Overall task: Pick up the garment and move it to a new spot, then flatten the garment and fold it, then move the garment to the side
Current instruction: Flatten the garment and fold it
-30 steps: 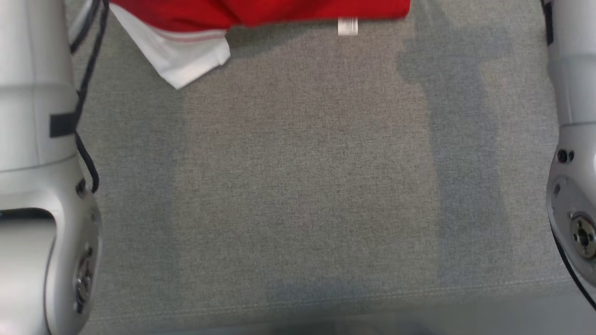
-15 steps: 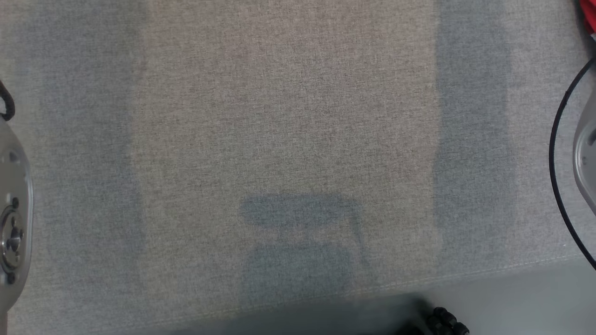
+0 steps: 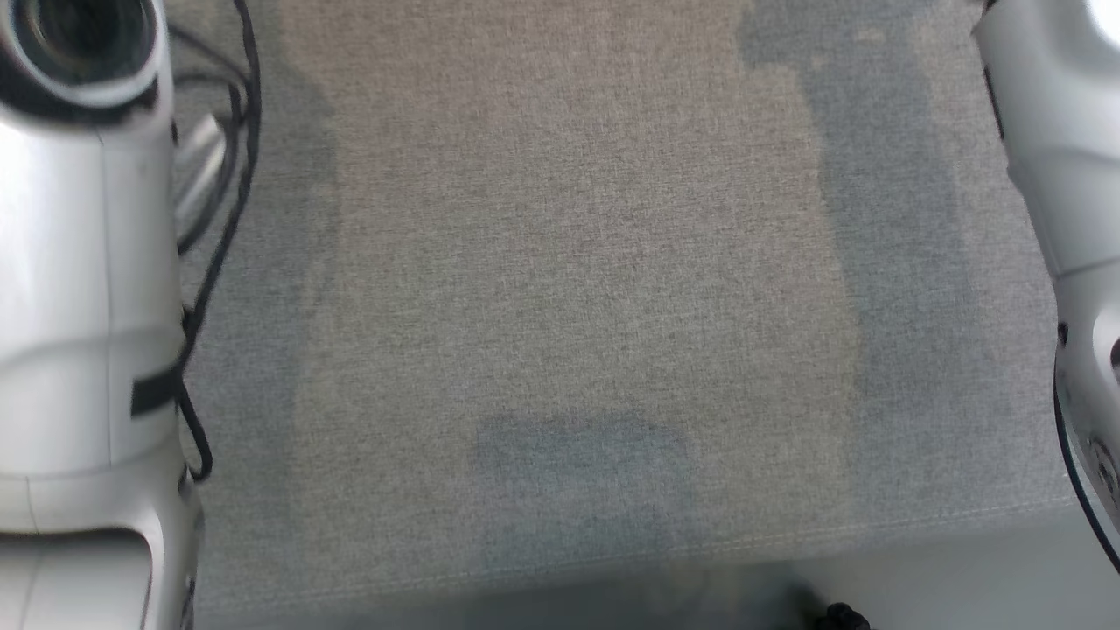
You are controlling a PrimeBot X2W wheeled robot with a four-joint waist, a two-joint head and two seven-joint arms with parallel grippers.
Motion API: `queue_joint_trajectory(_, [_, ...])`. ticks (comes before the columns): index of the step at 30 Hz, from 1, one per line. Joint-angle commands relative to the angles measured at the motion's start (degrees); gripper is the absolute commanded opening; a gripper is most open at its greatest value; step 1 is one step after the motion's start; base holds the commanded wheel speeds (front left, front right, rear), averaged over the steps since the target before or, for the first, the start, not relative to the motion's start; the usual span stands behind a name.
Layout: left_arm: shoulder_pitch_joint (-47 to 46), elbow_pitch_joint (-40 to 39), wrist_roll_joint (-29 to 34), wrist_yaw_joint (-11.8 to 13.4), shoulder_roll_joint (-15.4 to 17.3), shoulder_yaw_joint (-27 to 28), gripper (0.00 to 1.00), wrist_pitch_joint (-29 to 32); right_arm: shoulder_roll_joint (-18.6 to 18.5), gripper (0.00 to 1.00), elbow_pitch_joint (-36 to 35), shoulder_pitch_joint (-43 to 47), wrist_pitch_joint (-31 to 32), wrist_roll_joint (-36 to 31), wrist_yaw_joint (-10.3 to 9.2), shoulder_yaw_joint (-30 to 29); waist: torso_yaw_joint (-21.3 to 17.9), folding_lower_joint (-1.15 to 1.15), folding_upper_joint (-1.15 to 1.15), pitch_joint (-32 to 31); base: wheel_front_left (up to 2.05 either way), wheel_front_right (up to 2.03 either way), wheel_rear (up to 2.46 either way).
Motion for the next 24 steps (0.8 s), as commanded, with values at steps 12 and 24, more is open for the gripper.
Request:
queue_joint_trajectory(12, [43.2,-20.7,-3.9,8.5,0.0,0.0,0.00,0.8,-17.6,0.00,-21.4,27.7,18.6,20.0,-0.05,13.4,5.5,-0.01,0.00,-16.7,0.00,0.00,0.00])
queue_joint_trajectory(24, [63.8,-21.3,-3.2,11.9,-2.0,-4.8,0.00,-1.2,-19.4,0.00,-34.2,51.7,37.3,19.8,-0.06,5.4,5.6,-0.01,0.00,-25.7,0.00,0.00,0.00])
